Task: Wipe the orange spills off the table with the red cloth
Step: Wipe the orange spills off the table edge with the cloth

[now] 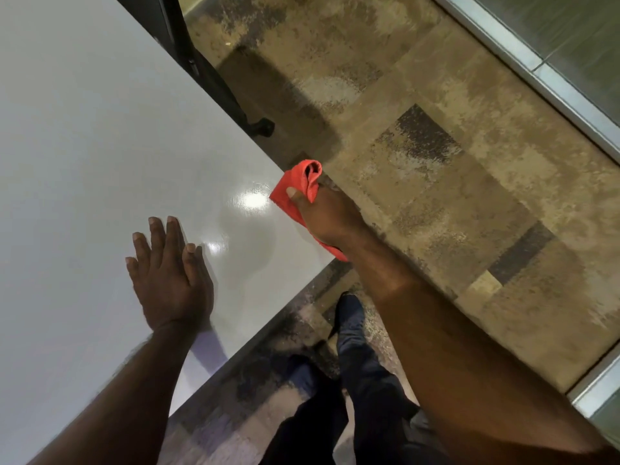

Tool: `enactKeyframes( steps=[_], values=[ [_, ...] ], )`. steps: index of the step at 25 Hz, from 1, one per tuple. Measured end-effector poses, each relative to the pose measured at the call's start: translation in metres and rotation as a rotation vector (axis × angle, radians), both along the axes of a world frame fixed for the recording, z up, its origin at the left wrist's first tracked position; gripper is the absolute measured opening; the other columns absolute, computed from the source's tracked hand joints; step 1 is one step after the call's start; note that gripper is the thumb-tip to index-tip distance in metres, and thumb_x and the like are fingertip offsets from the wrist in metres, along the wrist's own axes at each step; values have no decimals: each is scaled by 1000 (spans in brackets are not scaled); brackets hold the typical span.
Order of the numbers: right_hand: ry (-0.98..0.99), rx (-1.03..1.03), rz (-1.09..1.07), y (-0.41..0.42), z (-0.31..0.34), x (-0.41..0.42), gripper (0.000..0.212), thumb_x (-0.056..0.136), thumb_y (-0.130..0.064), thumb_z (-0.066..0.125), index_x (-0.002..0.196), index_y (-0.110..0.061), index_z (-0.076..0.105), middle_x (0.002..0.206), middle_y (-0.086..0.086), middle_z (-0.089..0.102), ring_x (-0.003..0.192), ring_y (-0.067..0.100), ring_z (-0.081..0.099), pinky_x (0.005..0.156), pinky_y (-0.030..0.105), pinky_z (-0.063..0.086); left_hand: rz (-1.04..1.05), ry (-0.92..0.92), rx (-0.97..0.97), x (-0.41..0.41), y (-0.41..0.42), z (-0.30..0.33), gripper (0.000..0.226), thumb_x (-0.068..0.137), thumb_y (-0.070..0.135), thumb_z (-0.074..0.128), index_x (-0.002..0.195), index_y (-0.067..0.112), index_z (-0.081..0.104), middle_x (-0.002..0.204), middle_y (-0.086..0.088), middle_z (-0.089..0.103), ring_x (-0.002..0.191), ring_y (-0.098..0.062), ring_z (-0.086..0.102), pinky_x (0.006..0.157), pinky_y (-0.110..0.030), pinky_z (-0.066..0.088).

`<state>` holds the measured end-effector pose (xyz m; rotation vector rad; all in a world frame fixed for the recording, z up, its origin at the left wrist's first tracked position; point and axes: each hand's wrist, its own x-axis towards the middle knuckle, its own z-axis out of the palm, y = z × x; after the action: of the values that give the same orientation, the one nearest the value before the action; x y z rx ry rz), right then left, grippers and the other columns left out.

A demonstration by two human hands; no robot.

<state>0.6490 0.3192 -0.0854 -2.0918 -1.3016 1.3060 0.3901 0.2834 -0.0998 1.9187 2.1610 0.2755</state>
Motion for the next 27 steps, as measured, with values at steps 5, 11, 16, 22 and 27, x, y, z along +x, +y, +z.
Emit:
enactKeyframes(
  steps=[5, 11, 16, 22, 27],
  values=[
    [-5, -25, -153, -28, -5, 3, 49, 95, -60, 39, 88, -18, 64, 80, -4, 63, 66, 14, 51, 63, 28, 34, -6, -6, -4, 0, 0, 2, 60, 102, 45, 18, 156, 23, 28, 166, -4, 19, 154, -29, 8, 123, -52, 6],
    [-27, 52, -539, -45, -9, -17, 41, 94, -52, 50, 73, -18, 57, 63, -9, 53, 56, 6, 47, 50, 21, 27, -28, -15, -9, -3, 0, 2, 60, 102, 47, 17, 157, 24, 25, 167, -4, 18, 154, -30, 8, 122, -53, 5],
    [15, 263, -1006, -55, -13, -45, 35, 93, -35, 60, 102, -2, 68, 88, 5, 69, 69, 8, 56, 54, 11, 37, -40, -12, -7, -6, 0, -1, 60, 102, 47, 17, 157, 23, 25, 167, -4, 18, 154, -31, 8, 122, -53, 5],
    [173, 336, -1387, -66, -7, -80, 35, 96, -30, 57, 117, -2, 61, 100, 2, 67, 85, 12, 62, 68, 1, 42, -40, -33, 2, -7, 0, -3, 61, 102, 48, 14, 157, 25, 25, 167, -2, 17, 155, -30, 6, 123, -51, 3],
    [302, 182, -1421, -93, -1, -135, 38, 97, -35, 54, 116, -3, 61, 110, 12, 70, 96, 26, 68, 84, 30, 52, -60, -93, -1, -11, 0, -5, 60, 103, 47, 14, 157, 24, 25, 167, -3, 16, 155, -29, 4, 123, -49, 0]
  ],
)
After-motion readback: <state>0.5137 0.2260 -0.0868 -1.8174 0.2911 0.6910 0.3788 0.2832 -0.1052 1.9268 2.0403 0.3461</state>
